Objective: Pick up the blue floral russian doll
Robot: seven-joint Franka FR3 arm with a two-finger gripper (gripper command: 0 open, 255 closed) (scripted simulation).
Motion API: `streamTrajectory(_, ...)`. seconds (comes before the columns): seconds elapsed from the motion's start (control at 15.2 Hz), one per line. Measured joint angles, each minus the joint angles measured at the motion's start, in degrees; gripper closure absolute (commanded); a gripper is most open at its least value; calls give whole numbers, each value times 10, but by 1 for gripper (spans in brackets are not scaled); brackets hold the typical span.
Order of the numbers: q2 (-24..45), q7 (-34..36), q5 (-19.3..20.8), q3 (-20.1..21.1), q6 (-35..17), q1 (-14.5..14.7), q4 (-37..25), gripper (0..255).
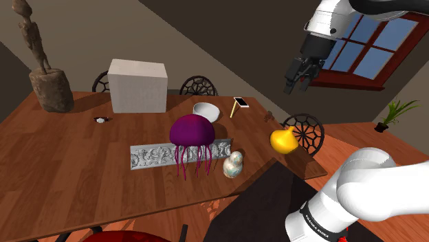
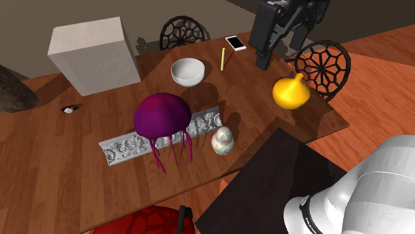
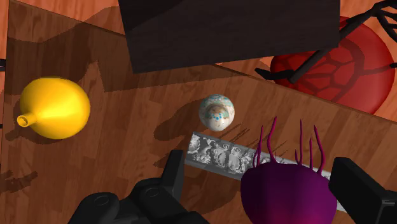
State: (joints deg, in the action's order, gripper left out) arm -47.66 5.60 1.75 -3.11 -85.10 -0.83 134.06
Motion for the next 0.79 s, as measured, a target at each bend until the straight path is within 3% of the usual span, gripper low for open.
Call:
streamTrajectory(0.33,-3,-4,7,-3,-59,-1,58,0)
streamTrajectory(0.79,26,-3,18,-3,-220,0,178,0)
